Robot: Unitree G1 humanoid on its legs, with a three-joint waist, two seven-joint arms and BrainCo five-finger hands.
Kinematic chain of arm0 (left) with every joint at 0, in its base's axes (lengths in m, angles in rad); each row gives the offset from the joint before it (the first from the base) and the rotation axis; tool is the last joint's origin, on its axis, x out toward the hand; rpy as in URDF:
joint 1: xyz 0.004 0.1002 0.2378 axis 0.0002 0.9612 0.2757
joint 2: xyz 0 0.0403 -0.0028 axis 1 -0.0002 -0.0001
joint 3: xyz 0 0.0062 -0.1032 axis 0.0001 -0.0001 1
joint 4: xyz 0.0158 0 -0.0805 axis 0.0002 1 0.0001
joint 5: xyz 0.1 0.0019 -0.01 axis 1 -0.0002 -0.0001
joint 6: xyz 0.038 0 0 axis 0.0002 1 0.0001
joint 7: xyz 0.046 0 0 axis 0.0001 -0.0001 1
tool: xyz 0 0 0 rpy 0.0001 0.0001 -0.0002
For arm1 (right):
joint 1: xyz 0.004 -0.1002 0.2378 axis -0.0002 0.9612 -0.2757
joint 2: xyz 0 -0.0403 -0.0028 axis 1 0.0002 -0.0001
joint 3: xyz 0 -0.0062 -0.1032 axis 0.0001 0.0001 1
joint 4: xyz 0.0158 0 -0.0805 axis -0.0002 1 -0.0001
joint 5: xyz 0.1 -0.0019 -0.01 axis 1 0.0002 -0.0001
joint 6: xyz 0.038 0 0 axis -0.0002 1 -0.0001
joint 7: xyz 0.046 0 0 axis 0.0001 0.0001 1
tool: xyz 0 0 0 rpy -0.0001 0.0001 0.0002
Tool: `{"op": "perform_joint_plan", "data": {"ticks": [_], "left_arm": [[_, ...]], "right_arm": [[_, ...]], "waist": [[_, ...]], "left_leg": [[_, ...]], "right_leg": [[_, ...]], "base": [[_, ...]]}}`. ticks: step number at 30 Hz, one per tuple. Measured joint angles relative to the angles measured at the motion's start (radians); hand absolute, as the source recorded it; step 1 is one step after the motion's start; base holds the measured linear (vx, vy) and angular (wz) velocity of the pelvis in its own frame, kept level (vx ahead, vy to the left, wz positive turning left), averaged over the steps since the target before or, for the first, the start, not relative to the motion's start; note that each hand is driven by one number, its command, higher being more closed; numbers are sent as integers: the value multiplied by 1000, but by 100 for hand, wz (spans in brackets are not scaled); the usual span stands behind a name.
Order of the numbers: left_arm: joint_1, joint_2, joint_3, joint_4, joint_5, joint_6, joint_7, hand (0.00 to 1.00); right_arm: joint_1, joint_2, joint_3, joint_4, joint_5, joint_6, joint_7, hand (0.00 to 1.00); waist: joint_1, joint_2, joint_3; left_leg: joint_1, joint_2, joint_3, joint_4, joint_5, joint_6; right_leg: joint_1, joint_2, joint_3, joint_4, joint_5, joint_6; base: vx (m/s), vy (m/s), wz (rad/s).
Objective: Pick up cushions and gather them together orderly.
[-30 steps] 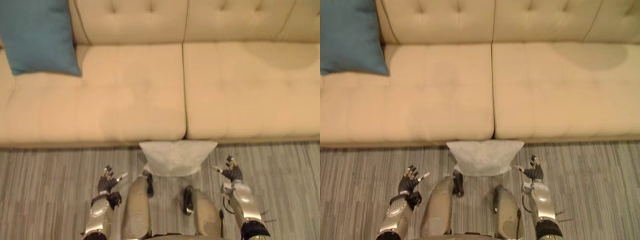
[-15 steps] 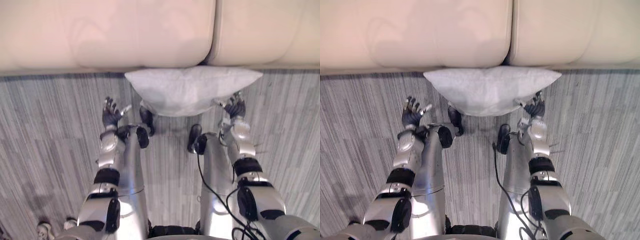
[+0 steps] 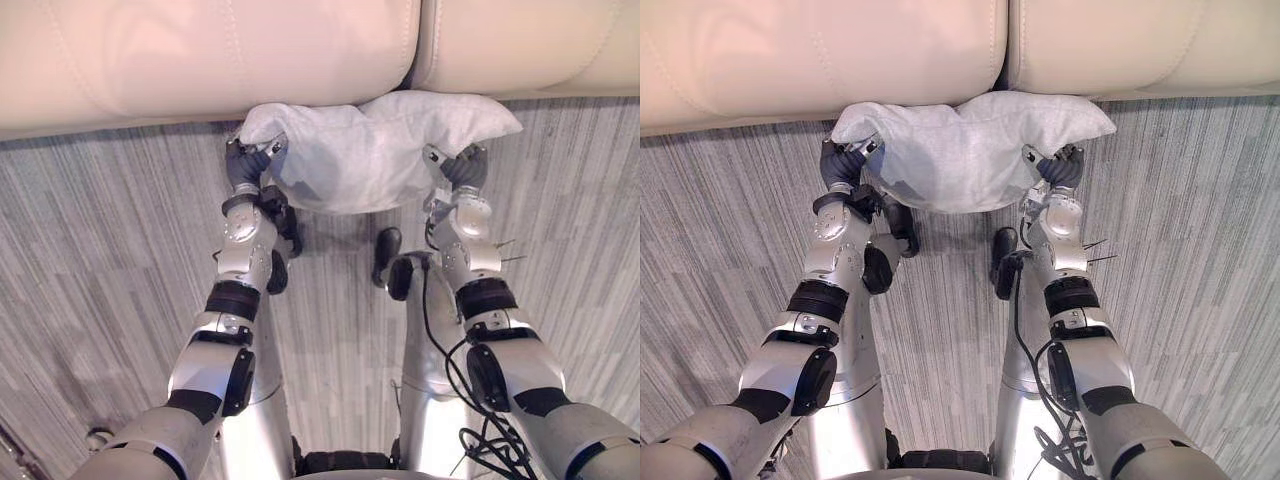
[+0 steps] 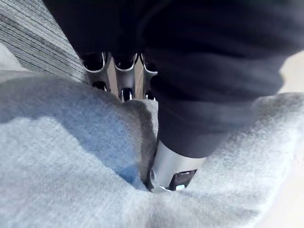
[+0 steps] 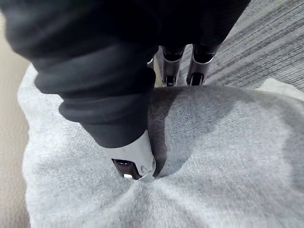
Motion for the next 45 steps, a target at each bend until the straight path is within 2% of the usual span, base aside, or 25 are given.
{"op": "perform_joint_plan", "data": {"ticks": [3,6,10,12,14,15,16,19,25,28,30,31,32,33,34,35,37,39,40,41,42,43,44,45], "left_arm": [[43,0,-19,-68,2,0,0,100],[115,2,-30,-159,4,-11,0,100],[304,-17,-47,-341,5,-34,-1,100],[424,-45,-78,-401,6,-58,-8,100],[567,-66,-101,-505,6,-75,-35,100],[600,-67,-108,-524,6,-77,-43,100],[670,-68,-116,-559,6,-86,-54,100],[784,-65,-119,-571,15,-108,-83,100],[894,-37,-119,-581,68,-106,-91,100],[931,-28,-119,-591,88,-104,-93,100],[950,-30,-119,-605,87,-102,-105,100],[952,-29,-120,-605,87,-96,-110,100],[953,-27,-126,-605,84,-86,-111,100],[955,-24,-127,-605,83,-83,-112,100],[959,-25,-128,-604,83,-75,-112,100],[962,-26,-128,-604,83,-76,-112,100],[954,-22,-125,-607,82,-87,-111,100],[953,-2,-129,-607,82,-88,-112,100],[953,10,-131,-607,82,-88,-112,100],[952,10,-133,-601,82,-86,-112,100],[953,-2,-143,-592,82,-86,-112,100],[958,-19,-154,-583,83,-85,-113,100],[953,-32,-155,-571,82,-85,-123,100],[945,-35,-155,-560,82,-85,-130,100]], "right_arm": [[62,1,31,-71,-1,0,0,100],[158,12,68,-200,-10,0,1,100],[348,65,78,-446,-36,-10,8,100],[471,80,97,-532,-58,-37,26,100],[611,84,114,-688,-108,-52,54,100],[642,85,121,-716,-122,-60,63,100],[699,88,140,-758,-137,-74,81,100],[760,99,172,-766,-166,-110,133,100],[765,86,195,-664,-165,-107,202,100],[763,63,220,-637,-163,-97,205,100],[761,52,224,-635,-163,-96,207,100],[761,46,224,-632,-163,-96,207,100],[761,39,224,-627,-164,-96,208,100],[760,38,224,-622,-164,-96,209,100],[758,35,223,-609,-167,-96,214,100],[756,27,224,-604,-169,-96,224,100],[745,20,228,-600,-176,-96,226,100],[739,12,229,-598,-177,-85,228,100],[739,5,229,-598,-177,-78,234,100],[746,-2,229,-597,-179,-75,242,100],[752,-18,229,-597,-182,-74,243,100],[765,-34,227,-597,-185,-74,243,100],[768,-37,220,-597,-186,-68,243,100],[769,-37,215,-597,-187,-64,243,100]], "waist": [[-3,0,-1],[-2,-1,-3],[1,-2,-7],[3,-4,-85],[4,-5,-102],[4,-9,-122],[5,-16,-172],[3,-28,-246],[5,-30,-316],[6,-30,-316],[5,-30,-316],[2,-30,-316],[1,-33,-314],[0,-39,-313],[-4,-39,-310],[-23,-28,-314],[-25,-27,-321],[-31,-27,-321],[-41,-36,-326],[-59,-41,-332],[-58,-21,-340],[-55,12,-359],[-56,30,-366],[-55,33,-365]], "left_leg": [[57,3,-4,-26,11,-8],[170,5,-3,-91,28,-28],[407,14,22,-240,37,-51],[485,13,35,-296,38,-57],[657,9,51,-349,43,-53],[690,6,58,-367,43,-52],[744,0,72,-407,43,-52],[905,-24,102,-535,49,-61],[1086,-42,164,-665,62,-58],[1143,-51,182,-682,48,-56],[1166,-52,182,-674,11,-61],[1178,-53,182,-665,-10,-62],[1203,-57,182,-651,-44,-58],[1223,-68,180,-651,-61,-57],[1262,-86,167,-660,-79,-44],[1282,-88,149,-665,-89,-39],[1289,-90,136,-691,-90,-37],[1308,-96,112,-741,-91,-50],[1313,-109,92,-746,-89,-80],[1317,-119,59,-719,-110,-106],[1317,-105,41,-707,-117,-116],[1315,-73,28,-698,-114,-124],[1297,-46,10,-651,-98,-151],[1278,-30,2,-594,-87,-167]], "right_leg": [[55,6,-7,-22,6,-10],[163,14,-16,-84,26,-21],[398,25,-39,-250,67,-32],[483,24,-49,-324,75,-26],[670,24,-54,-416,85,-17],[703,24,-54,-441,88,-11],[757,23,-53,-496,99,-4],[915,23,-39,-663,142,9],[1118,37,14,-909,245,29],[1154,36,51,-930,270,37],[1142,31,70,-874,265,45],[1116,28,72,-799,254,62],[1069,20,73,-643,244,82],[1042,8,72,-561,252,95],[983,-12,68,-423,277,93],[968,-11,48,-440,233,60],[931,-9,15,-579,224,38],[917,19,14,-821,299,24],[927,26,20,-922,352,14],[933,23,33,-930,445,0],[930,28,24,-903,457,-17],[932,50,-2,-891,433,-31],[956,72,-35,-897,421,-51],[975,82,-44,-909,419,-55]], "base": [[5,-2,-1],[9,-35,0],[25,-45,-1],[113,-18,9],[206,28,4],[186,36,-3],[215,51,-7],[182,61,-11],[179,52,-26],[101,50,-40],[51,78,-29],[24,94,-27],[16,55,-9],[39,38,2],[82,28,22],[94,24,33],[158,-36,36],[243,-85,44],[320,-157,75],[337,-195,74],[397,-191,54],[475,-177,33],[470,-159,27],[437,-185,28]]}}
